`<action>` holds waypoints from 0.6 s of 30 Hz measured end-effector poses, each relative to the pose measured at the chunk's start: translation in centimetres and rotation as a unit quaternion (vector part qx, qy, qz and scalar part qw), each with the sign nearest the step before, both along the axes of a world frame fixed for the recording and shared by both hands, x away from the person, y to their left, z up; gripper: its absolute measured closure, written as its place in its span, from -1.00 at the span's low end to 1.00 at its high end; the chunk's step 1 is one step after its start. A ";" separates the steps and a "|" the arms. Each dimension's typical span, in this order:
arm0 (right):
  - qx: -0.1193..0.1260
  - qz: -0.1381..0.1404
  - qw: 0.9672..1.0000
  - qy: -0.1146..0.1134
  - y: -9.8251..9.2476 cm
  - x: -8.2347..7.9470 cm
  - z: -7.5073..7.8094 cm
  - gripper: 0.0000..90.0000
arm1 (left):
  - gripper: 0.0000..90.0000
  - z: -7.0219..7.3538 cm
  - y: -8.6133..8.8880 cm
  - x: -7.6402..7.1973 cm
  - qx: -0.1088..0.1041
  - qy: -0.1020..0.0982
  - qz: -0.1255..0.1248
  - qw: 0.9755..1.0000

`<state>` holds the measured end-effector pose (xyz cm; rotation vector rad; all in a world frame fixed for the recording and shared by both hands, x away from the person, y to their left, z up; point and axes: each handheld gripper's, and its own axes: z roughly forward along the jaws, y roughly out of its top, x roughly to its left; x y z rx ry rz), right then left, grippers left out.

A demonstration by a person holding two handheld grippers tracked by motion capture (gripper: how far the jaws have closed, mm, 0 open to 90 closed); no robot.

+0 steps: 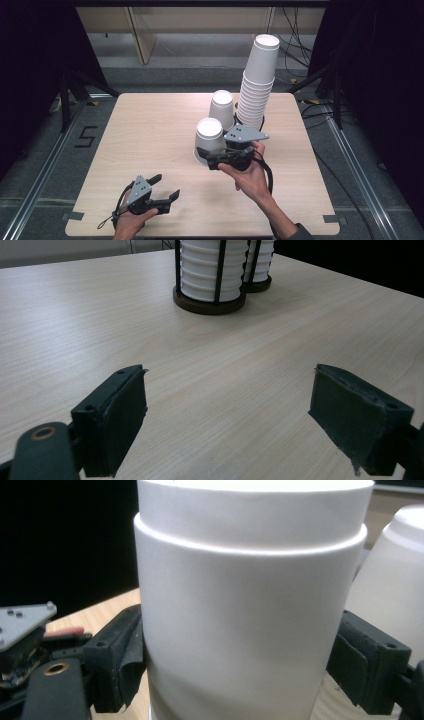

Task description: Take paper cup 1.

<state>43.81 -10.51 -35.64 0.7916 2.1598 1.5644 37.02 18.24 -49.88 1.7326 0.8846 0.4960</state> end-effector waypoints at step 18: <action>-0.030 0.021 0.998 0.045 -0.2 -0.6 -5.4 -0.59 | -0.68 0.1 0.1 0.1 -0.003 -0.002 -0.003 1.000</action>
